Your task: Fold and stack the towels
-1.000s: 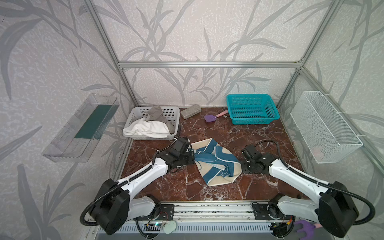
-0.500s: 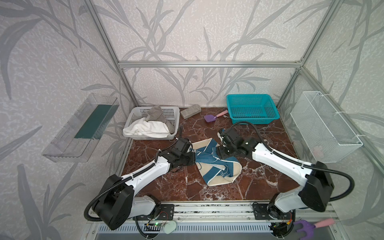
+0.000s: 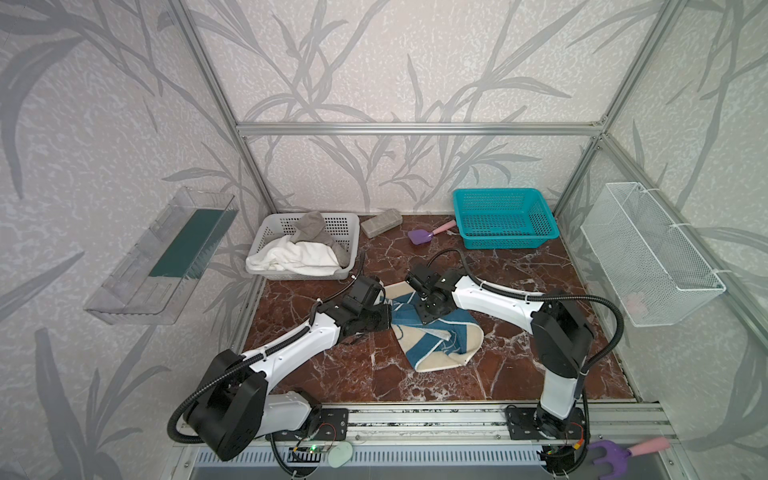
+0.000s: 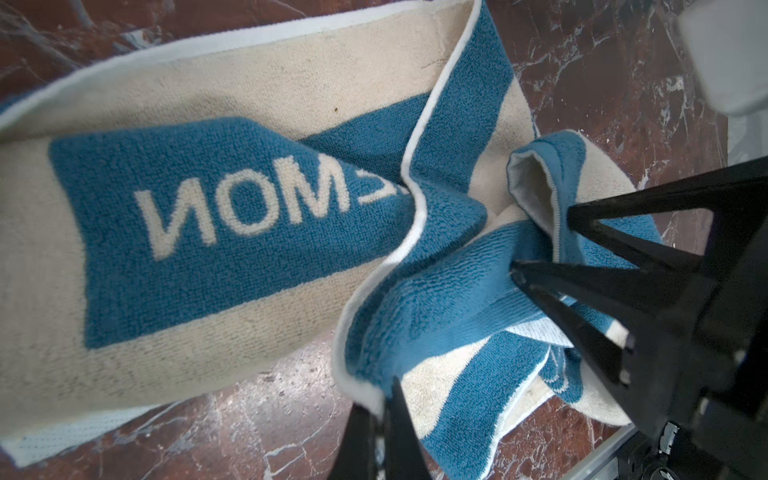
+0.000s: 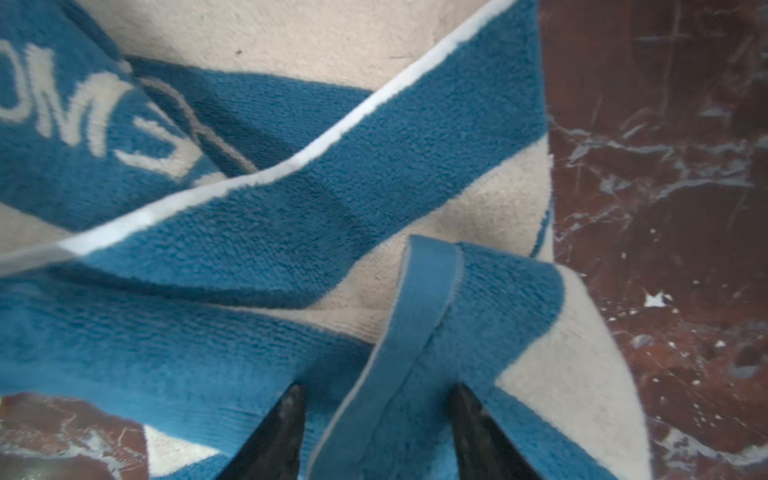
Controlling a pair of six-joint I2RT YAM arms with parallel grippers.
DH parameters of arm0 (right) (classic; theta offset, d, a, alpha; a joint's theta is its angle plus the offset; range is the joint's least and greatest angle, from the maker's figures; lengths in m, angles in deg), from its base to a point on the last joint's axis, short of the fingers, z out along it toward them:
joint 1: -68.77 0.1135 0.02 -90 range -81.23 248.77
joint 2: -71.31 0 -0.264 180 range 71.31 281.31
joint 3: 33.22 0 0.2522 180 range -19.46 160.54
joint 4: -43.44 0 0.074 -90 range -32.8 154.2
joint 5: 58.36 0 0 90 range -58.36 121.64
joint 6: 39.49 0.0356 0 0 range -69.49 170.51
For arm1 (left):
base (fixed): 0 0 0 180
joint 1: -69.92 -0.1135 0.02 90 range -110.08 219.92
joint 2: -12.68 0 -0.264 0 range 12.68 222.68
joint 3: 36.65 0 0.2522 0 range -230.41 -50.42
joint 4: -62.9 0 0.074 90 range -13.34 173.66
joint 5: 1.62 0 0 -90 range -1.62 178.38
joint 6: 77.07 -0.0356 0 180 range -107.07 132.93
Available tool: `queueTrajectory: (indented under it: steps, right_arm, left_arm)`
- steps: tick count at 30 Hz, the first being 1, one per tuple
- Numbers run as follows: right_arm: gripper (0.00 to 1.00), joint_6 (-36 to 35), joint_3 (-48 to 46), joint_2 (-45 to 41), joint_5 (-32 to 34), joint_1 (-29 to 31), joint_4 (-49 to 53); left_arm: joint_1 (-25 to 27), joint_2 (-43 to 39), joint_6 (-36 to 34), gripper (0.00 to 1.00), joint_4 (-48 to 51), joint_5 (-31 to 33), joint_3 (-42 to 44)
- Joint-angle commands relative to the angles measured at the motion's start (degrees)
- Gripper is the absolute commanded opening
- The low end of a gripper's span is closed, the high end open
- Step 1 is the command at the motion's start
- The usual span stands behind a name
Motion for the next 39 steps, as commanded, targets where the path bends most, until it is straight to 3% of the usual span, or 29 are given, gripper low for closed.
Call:
queueTrajectory:
  steps: [1,5,9,18,23,26,30,33,36,39]
  right_arm:
    - [0.47,-0.4,0.7,-0.7,4.0,-0.9,4.0]
    - [0.15,-1.2,0.2,-2.0,5.4,-1.0,6.3]
    - [0.00,-3.2,-1.3,-8.6,6.0,-1.1,4.9]
    - [0.00,-7.6,-1.4,-27.8,8.2,-4.7,2.1]
    - [0.00,-10.0,-4.5,-36.0,3.0,-6.1,0.3]
    - [0.00,-7.9,-10.8,-38.3,-7.1,-8.0,-1.3]
    - [0.00,-4.9,-23.9,-37.3,-22.9,-10.1,-8.5]
    - [0.11,-2.7,-33.1,-35.6,-25.2,-10.3,-15.3]
    - [0.28,-1.7,-37.4,-33.3,-27.4,-12.0,-20.2]
    - [0.26,-2.3,-36.4,-31.4,-27.5,-13.5,-19.0]
  left_arm:
    - [-0.4,-1.3,-2.0,0.00,2.0,1.7,-1.5]
    - [-0.6,-2.0,-2.7,0.00,3.5,3.4,-2.4]
    - [-1.2,-2.4,-3.8,0.00,4.6,3.5,-4.3]
    - [-5.7,-4.6,-13.4,0.00,16.5,8.0,-24.2]
    - [-7.3,-6.8,-14.0,0.00,20.1,10.4,-30.8]
    - [-7.5,-7.4,-12.1,0.00,17.1,8.3,-27.1]
    - [-9.9,-5.2,-8.2,0.00,8.5,4.5,-14.4]
    - [-12.1,-3.1,-5.1,0.00,2.8,2.1,-6.9]
    - [-13.1,-1.4,-4.5,0.00,0.3,1.1,-3.8]
    - [-13.6,0.2,-5.2,0.00,0.4,0.4,-3.8]
